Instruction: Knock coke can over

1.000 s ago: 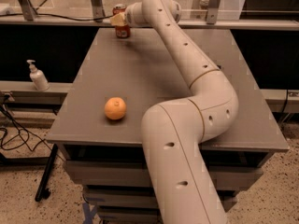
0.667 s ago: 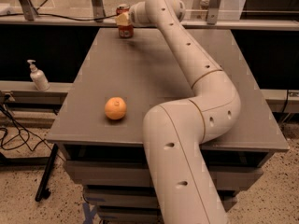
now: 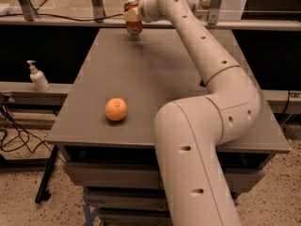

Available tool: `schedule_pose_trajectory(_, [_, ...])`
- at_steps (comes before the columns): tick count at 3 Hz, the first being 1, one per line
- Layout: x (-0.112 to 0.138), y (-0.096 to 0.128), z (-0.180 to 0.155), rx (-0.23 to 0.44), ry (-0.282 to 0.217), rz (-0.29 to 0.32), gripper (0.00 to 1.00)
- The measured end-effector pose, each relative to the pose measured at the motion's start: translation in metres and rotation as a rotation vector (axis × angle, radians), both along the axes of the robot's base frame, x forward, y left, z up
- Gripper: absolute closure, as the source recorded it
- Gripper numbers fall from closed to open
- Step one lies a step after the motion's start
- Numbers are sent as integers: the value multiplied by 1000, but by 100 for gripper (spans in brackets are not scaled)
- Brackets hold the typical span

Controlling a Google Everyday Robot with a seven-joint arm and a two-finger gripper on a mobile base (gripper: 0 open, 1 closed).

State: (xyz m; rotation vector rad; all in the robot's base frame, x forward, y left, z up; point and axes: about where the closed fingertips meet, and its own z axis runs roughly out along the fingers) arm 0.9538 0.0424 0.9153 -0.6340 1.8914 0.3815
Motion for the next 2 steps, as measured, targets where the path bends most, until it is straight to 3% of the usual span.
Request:
schedule_pose_trajectory(1, [-42, -14, 35, -11, -2, 70, 100])
schedule_pose_trajectory(2, [-97, -29, 61, -76, -10, 145, 100])
